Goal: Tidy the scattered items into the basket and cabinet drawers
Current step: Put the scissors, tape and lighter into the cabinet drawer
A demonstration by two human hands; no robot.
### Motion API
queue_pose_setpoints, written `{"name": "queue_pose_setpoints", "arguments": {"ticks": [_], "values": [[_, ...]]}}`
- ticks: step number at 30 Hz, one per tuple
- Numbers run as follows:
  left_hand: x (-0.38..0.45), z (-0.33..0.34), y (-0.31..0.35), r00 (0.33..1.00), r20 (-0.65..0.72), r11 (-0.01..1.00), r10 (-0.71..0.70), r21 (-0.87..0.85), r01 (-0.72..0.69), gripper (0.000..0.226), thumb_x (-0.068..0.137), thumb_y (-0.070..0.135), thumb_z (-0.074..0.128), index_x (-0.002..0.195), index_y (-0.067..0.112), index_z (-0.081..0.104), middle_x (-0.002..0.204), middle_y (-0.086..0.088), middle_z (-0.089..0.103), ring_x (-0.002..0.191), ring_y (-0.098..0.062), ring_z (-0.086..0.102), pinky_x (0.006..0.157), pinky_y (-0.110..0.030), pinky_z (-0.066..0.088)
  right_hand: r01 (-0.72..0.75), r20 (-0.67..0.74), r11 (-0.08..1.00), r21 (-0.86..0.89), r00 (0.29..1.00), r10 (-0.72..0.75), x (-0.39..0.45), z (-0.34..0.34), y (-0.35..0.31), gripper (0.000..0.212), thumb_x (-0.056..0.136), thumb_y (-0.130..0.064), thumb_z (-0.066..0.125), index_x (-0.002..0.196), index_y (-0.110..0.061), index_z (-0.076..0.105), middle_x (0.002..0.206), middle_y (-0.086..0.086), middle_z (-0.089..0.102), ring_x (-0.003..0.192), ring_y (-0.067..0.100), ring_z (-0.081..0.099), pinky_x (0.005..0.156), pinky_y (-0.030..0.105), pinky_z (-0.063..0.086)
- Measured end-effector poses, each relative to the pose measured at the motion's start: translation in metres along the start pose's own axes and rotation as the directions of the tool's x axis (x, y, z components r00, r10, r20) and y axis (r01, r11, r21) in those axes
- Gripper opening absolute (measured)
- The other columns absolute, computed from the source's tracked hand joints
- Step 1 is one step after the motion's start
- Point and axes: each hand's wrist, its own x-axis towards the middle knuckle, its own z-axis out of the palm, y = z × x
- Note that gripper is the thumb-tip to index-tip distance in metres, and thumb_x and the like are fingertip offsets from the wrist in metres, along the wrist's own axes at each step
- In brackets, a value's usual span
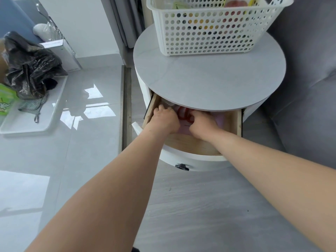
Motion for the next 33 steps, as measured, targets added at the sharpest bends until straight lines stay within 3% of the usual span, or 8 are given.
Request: {"name": "queue_pose_setpoints", "arguments": {"ticks": [9, 13, 16, 18, 22, 28, 30, 33], "values": [[-0.011, -0.004, -0.01, 0.987, 0.135, 0.986, 0.088, 0.128, -0.105, 0.051, 0.093, 0.014, 0.042, 0.144, 0.008, 0.04, 0.142, -0.017, 0.042, 0.131, -0.036, 0.044, 0.105, -0.043, 0.04, 0.009, 0.12, 1.0, -0.004, 0.993, -0.008, 0.001, -0.002, 0.003, 0.037, 0.088, -0.014, 0.053, 0.124, -0.01, 0.056, 0.135, 0.011, 0.052, 0.126, 0.03, 0.049, 0.101, 0.03, 0.041], [-0.04, -0.021, -0.003, 0.99, 0.073, 0.972, 0.118, 0.194, -0.13, 0.031, 0.09, 0.007, 0.047, 0.118, 0.007, 0.059, 0.109, -0.009, 0.061, 0.104, -0.03, 0.059, 0.075, -0.033, 0.043, -0.03, 0.147, 0.999, 0.019, 0.989, 0.027, -0.023, -0.007, -0.001, 0.042, 0.089, -0.014, 0.053, 0.13, -0.01, 0.053, 0.133, 0.014, 0.056, 0.12, 0.032, 0.054, 0.095, 0.03, 0.044], [-0.08, -0.044, 0.007, 0.995, 0.039, 0.99, 0.094, 0.099, -0.097, 0.019, 0.085, 0.006, 0.046, 0.101, 0.012, 0.056, 0.093, -0.004, 0.051, 0.09, -0.026, 0.051, 0.072, -0.033, 0.041, -0.103, 0.245, 0.995, 0.005, 0.965, 0.099, -0.066, -0.034, 0.0, 0.024, 0.089, -0.018, 0.05, 0.108, -0.008, 0.061, 0.113, 0.013, 0.063, 0.097, 0.03, 0.058, 0.077, 0.029, 0.048], [-0.111, -0.062, 0.02, 0.995, 0.022, 0.993, 0.101, 0.053, -0.102, 0.016, 0.082, 0.003, 0.045, 0.093, 0.012, 0.051, 0.098, -0.007, 0.053, 0.092, -0.028, 0.052, 0.072, -0.033, 0.04, -0.123, 0.235, 0.992, 0.013, 0.965, 0.117, -0.1, -0.068, -0.001, 0.025, 0.091, -0.019, 0.05, 0.11, -0.006, 0.061, 0.116, 0.014, 0.061, 0.1, 0.032, 0.056, 0.081, 0.033, 0.049], [-0.182, -0.102, 0.063, 0.975, 0.114, 0.975, 0.191, 0.094, -0.202, 0.041, 0.086, 0.005, 0.045, 0.125, 0.01, 0.055, 0.121, -0.01, 0.056, 0.111, -0.032, 0.054, 0.083, -0.036, 0.044, -0.246, 0.085, 0.963, 0.107, 0.968, 0.238, -0.185, -0.146, 0.004, 0.023, 0.09, -0.015, 0.047, 0.11, -0.007, 0.055, 0.114, 0.016, 0.059, 0.103, 0.036, 0.055, 0.075, 0.034, 0.045], [-0.297, -0.152, 0.155, 0.867, 0.293, 0.843, 0.403, 0.25, -0.477, 0.043, 0.09, 0.016, 0.047, 0.132, 0.011, 0.052, 0.123, -0.013, 0.055, 0.117, -0.034, 0.053, 0.091, -0.04, 0.046, -0.625, 0.204, 0.749, 0.221, 0.78, 0.591, -0.345, -0.236, 0.047, 0.022, 0.088, -0.017, 0.049, 0.105, -0.005, 0.054, 0.109, 0.018, 0.061, 0.105, 0.038, 0.058, 0.075, 0.033, 0.042], [-0.343, -0.157, 0.198, 0.794, 0.371, 0.761, 0.481, 0.273, -0.589, 0.044, 0.089, 0.016, 0.047, 0.133, 0.012, 0.051, 0.125, -0.012, 0.054, 0.12, -0.033, 0.052, 0.093, -0.04, 0.047, -0.726, 0.236, 0.627, 0.283, 0.686, 0.688, -0.411, -0.264, 0.065, 0.006, 0.086, -0.013, 0.048, 0.087, -0.007, 0.047, 0.09, 0.014, 0.056, 0.09, 0.036, 0.057, 0.062, 0.031, 0.038], [-0.402, -0.152, 0.257, 0.708, 0.466, 0.666, 0.53, 0.288, -0.688, 0.046, 0.089, 0.016, 0.046, 0.135, 0.015, 0.049, 0.128, -0.01, 0.051, 0.121, -0.033, 0.049, 0.093, -0.042, 0.049, -0.817, 0.295, 0.453, 0.357, 0.559, 0.775, -0.488, -0.286, 0.09, 0.015, 0.088, -0.012, 0.048, 0.078, -0.01, 0.037, 0.082, 0.009, 0.05, 0.075, 0.029, 0.048, 0.055, 0.03, 0.032]]}}
